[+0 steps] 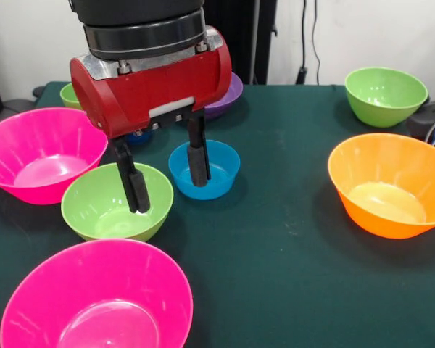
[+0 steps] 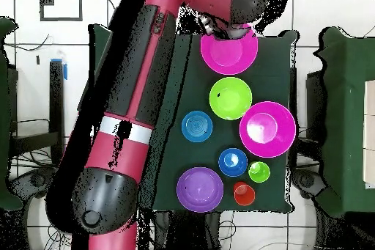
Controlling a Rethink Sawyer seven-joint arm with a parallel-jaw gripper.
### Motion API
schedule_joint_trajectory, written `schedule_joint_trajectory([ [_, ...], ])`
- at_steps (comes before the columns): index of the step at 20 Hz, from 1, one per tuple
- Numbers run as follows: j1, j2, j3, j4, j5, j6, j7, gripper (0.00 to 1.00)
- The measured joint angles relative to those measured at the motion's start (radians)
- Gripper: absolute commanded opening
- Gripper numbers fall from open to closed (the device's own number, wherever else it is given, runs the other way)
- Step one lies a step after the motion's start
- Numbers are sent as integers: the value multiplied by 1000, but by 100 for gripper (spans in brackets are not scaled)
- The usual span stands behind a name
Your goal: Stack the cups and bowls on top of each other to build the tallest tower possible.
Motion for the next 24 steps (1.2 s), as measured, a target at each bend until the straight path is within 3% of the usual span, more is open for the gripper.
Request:
schedule_joint_trajectory([
  [24,16,7,14,0,0,92,0,100],
])
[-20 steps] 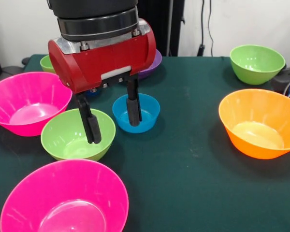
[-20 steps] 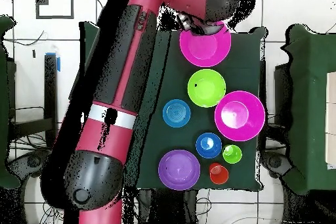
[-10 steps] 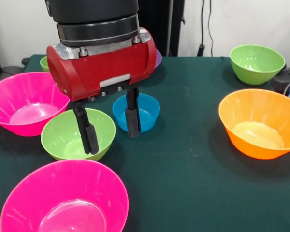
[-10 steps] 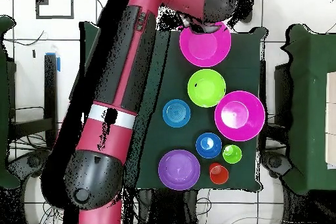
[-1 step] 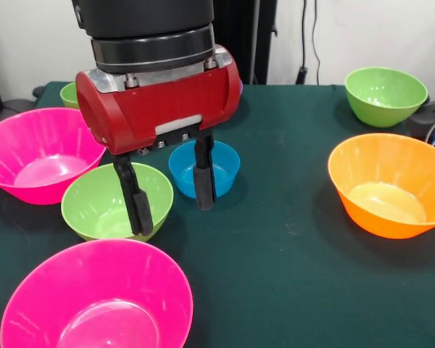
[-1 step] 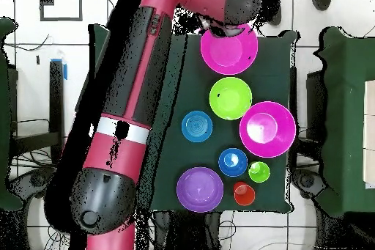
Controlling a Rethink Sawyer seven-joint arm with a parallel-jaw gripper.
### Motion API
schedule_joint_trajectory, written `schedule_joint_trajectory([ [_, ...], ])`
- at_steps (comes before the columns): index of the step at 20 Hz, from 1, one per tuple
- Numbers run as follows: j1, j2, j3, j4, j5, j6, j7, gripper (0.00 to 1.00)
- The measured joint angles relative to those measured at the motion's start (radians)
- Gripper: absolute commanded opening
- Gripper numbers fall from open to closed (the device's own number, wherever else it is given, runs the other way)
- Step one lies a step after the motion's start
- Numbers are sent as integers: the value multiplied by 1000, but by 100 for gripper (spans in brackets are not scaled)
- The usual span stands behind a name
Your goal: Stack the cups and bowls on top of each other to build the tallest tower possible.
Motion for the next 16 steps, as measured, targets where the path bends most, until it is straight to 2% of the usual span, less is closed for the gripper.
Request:
schedule_joint_trajectory([
  [16,30,83,9,5,0,45,0,100],
])
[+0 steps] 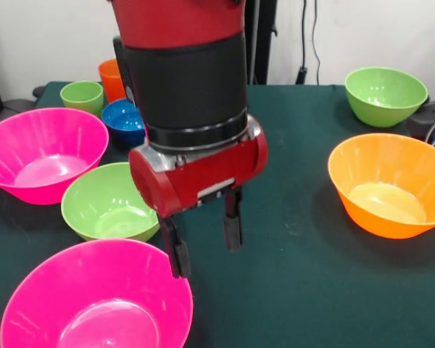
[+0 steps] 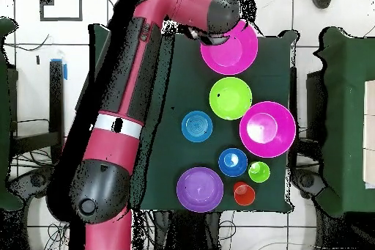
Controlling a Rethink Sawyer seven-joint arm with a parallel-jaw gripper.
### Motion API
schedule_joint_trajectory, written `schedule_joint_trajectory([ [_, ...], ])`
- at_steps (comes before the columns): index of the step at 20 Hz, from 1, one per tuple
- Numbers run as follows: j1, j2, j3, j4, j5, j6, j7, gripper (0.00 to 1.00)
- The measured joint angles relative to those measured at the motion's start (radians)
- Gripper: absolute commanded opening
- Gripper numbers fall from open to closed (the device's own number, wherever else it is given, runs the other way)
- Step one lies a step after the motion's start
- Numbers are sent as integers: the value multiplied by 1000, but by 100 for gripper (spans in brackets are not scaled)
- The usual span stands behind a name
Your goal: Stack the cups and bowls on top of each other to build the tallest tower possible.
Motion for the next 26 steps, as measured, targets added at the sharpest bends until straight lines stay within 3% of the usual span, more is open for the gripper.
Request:
schedule_joint_trajectory([
  [8,0,37,7,2,46,62,0,100],
  [26,-53,36,2,2,79,64,0,100],
])
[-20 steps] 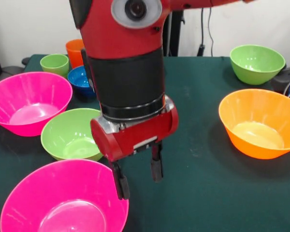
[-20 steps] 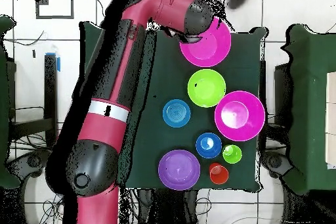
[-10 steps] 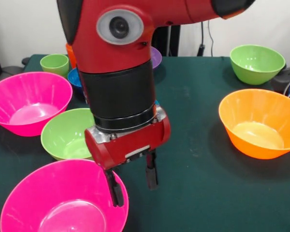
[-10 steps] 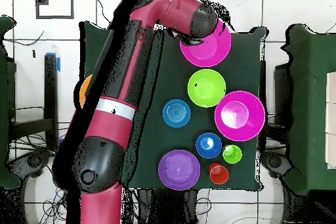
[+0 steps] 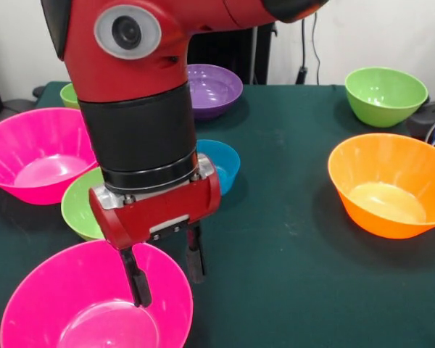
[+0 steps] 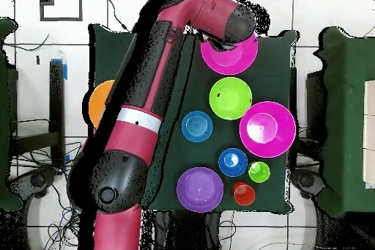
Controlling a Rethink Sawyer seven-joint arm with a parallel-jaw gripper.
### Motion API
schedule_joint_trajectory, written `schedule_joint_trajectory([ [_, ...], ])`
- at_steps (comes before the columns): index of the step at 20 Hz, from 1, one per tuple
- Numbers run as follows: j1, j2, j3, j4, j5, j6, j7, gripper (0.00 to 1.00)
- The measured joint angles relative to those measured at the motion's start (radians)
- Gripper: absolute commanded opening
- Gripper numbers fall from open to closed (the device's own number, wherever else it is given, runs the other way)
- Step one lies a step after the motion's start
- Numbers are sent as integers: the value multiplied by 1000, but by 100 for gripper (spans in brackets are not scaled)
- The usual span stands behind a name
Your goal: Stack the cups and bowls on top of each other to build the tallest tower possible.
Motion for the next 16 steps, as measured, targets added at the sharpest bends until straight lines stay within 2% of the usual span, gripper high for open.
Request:
schedule_joint_trajectory([
  [16,13,-8,3,0,8,19,0,100],
])
